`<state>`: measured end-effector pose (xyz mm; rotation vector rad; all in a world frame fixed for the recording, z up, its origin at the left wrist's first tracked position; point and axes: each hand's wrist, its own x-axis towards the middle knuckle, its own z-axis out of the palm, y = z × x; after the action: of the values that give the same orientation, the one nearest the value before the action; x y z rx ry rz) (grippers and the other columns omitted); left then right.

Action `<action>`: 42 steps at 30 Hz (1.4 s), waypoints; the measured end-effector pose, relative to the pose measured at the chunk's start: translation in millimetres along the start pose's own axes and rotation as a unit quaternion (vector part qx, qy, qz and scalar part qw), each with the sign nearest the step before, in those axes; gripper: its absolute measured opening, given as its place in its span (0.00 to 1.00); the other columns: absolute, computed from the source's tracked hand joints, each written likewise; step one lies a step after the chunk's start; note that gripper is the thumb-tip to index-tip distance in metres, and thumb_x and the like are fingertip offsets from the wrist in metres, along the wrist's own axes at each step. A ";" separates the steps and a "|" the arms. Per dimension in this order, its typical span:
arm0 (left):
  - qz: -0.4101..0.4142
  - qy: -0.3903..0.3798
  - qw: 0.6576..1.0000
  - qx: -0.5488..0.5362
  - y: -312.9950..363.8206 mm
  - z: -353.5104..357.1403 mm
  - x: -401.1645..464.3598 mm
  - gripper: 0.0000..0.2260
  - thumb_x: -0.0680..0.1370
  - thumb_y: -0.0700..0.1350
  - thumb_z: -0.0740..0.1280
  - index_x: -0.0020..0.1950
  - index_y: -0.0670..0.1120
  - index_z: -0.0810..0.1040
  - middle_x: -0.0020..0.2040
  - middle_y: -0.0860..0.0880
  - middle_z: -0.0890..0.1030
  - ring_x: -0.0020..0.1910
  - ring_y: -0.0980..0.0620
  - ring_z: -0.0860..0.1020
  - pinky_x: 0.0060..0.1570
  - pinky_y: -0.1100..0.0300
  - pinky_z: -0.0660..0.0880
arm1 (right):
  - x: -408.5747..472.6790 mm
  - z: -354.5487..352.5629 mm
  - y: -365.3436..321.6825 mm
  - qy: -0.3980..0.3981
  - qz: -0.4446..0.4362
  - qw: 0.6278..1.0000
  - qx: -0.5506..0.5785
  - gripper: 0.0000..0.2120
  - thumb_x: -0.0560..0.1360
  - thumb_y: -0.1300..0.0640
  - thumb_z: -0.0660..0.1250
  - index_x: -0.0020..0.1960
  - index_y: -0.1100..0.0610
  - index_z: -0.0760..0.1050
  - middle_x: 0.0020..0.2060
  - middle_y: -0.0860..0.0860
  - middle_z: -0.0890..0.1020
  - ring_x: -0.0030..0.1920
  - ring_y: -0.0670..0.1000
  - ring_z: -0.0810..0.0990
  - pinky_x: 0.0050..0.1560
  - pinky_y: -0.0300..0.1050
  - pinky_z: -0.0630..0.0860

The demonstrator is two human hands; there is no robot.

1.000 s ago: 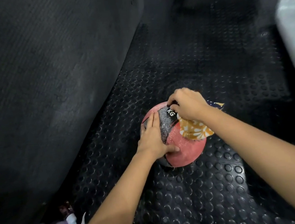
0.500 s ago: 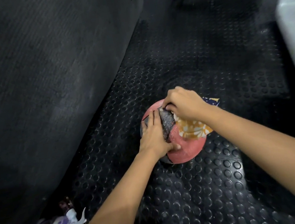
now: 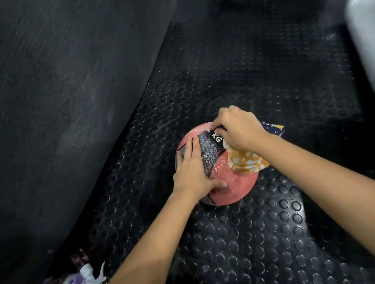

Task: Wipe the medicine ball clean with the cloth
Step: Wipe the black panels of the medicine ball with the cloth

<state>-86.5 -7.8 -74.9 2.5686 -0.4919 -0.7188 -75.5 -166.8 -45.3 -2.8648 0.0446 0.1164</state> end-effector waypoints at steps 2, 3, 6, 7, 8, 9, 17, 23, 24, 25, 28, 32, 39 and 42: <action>0.003 0.006 1.000 0.006 -2.9 -2.0 2.2 0.60 0.63 0.60 0.77 0.78 0.48 0.38 0.78 0.54 0.41 0.77 0.44 0.44 0.73 0.48 0.53 | -13.2 3.2 -2.0 -0.009 -0.041 0.999 0.002 0.12 0.79 0.54 0.60 0.59 0.47 0.78 0.54 0.49 0.75 0.59 0.52 0.70 0.46 0.46 0.69; 0.003 0.009 1.000 0.008 -4.1 -2.0 2.2 0.59 0.63 0.61 0.77 0.78 0.48 0.38 0.79 0.54 0.41 0.77 0.45 0.45 0.73 0.49 0.53 | -14.3 3.0 2.4 -0.006 -0.036 0.999 0.003 0.12 0.79 0.54 0.60 0.59 0.47 0.78 0.53 0.49 0.75 0.58 0.51 0.70 0.45 0.46 0.69; -0.006 0.026 1.000 0.008 -5.2 0.8 0.1 0.58 0.63 0.64 0.75 0.78 0.49 0.39 0.79 0.54 0.42 0.77 0.46 0.47 0.71 0.48 0.58 | -7.9 2.8 20.1 0.016 0.034 0.999 0.026 0.11 0.78 0.54 0.62 0.58 0.48 0.79 0.53 0.50 0.75 0.58 0.54 0.71 0.50 0.51 0.72; -0.011 0.032 0.999 0.007 -4.1 1.9 -0.9 0.58 0.63 0.65 0.74 0.78 0.48 0.39 0.79 0.54 0.42 0.77 0.46 0.48 0.71 0.48 0.59 | -7.6 3.8 21.7 0.023 0.046 0.998 0.043 0.11 0.78 0.54 0.62 0.57 0.48 0.79 0.52 0.51 0.76 0.58 0.54 0.72 0.51 0.51 0.72; -0.018 0.038 0.999 0.002 -2.7 2.7 -1.1 0.58 0.64 0.65 0.74 0.78 0.48 0.39 0.79 0.53 0.42 0.77 0.46 0.49 0.70 0.48 0.60 | -8.9 5.6 21.1 0.038 0.054 0.996 0.066 0.10 0.77 0.54 0.63 0.57 0.49 0.80 0.52 0.50 0.76 0.57 0.54 0.73 0.52 0.51 0.72; -0.029 0.046 0.998 -0.011 -1.5 4.0 0.1 0.57 0.64 0.65 0.74 0.78 0.47 0.40 0.79 0.53 0.43 0.77 0.45 0.50 0.70 0.49 0.60 | -11.4 7.5 19.8 0.067 0.064 0.991 0.095 0.10 0.77 0.55 0.65 0.56 0.50 0.79 0.51 0.50 0.77 0.56 0.54 0.74 0.52 0.50 0.72; -0.125 -0.027 0.986 -0.109 14.3 -10.2 10.3 0.55 0.66 0.61 0.76 0.78 0.46 0.42 0.72 0.45 0.51 0.72 0.39 0.57 0.68 0.47 0.63 | -23.8 28.0 26.9 0.134 0.148 0.967 0.157 0.10 0.73 0.55 0.69 0.53 0.56 0.78 0.49 0.55 0.79 0.52 0.57 0.76 0.52 0.47 0.70; 0.040 -0.008 0.995 0.086 -2.4 -50.6 23.5 0.44 0.66 0.49 0.78 0.76 0.49 0.57 0.68 0.46 0.65 0.68 0.43 0.65 0.68 0.46 0.65 | -15.7 17.0 44.7 0.053 0.162 0.972 0.164 0.15 0.74 0.55 0.65 0.60 0.46 0.76 0.58 0.49 0.80 0.60 0.58 0.75 0.59 0.53 0.72; 0.085 -0.008 0.991 0.105 -3.0 -56.2 28.6 0.45 0.65 0.48 0.79 0.76 0.50 0.57 0.70 0.47 0.63 0.69 0.44 0.64 0.68 0.45 0.65 | -13.3 14.9 48.6 0.035 0.153 0.973 0.168 0.15 0.75 0.55 0.66 0.60 0.45 0.76 0.59 0.48 0.79 0.60 0.56 0.75 0.60 0.53 0.71; 0.125 -0.019 0.985 0.117 -3.5 -60.1 35.0 0.48 0.64 0.47 0.80 0.77 0.51 0.55 0.72 0.49 0.61 0.70 0.45 0.62 0.68 0.45 0.64 | -11.2 12.9 51.5 0.023 0.141 0.975 0.172 0.14 0.75 0.56 0.66 0.60 0.45 0.76 0.58 0.47 0.79 0.60 0.55 0.76 0.60 0.52 0.71; 0.193 -0.085 0.964 0.161 -1.6 -65.0 53.7 0.57 0.60 0.48 0.82 0.78 0.56 0.47 0.78 0.53 0.50 0.76 0.47 0.52 0.73 0.47 0.57 | -6.4 8.2 53.8 0.010 0.100 0.981 0.164 0.13 0.76 0.57 0.65 0.59 0.45 0.77 0.57 0.44 0.80 0.59 0.51 0.76 0.58 0.47 0.70; 0.189 -0.137 0.955 0.182 -6.0 -65.6 62.7 0.57 0.61 0.49 0.81 0.78 0.55 0.45 0.79 0.54 0.45 0.77 0.51 0.49 0.73 0.55 0.51 | -1.8 8.7 41.7 0.034 0.081 0.990 0.110 0.13 0.77 0.57 0.63 0.59 0.45 0.76 0.58 0.46 0.80 0.60 0.53 0.75 0.57 0.48 0.70; 0.135 -0.069 0.979 0.133 -18.4 -46.2 37.7 0.55 0.62 0.59 0.78 0.78 0.59 0.44 0.78 0.59 0.46 0.73 0.44 0.54 0.71 0.43 0.60 | -17.4 7.5 7.3 0.120 0.139 0.983 0.006 0.15 0.80 0.54 0.59 0.65 0.49 0.73 0.58 0.52 0.76 0.58 0.57 0.73 0.48 0.51 0.72; 0.088 -0.006 0.991 0.103 -10.0 -28.7 24.4 0.55 0.61 0.62 0.78 0.78 0.57 0.47 0.76 0.55 0.51 0.70 0.43 0.57 0.68 0.43 0.64 | -32.9 13.0 -0.6 0.124 0.142 0.981 0.039 0.14 0.79 0.54 0.60 0.64 0.49 0.73 0.56 0.52 0.75 0.57 0.57 0.73 0.48 0.51 0.72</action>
<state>-48.9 -1.4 -67.4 2.6664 -0.8240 -0.6503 -109.2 -162.1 -54.8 -2.7599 0.4964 -0.1841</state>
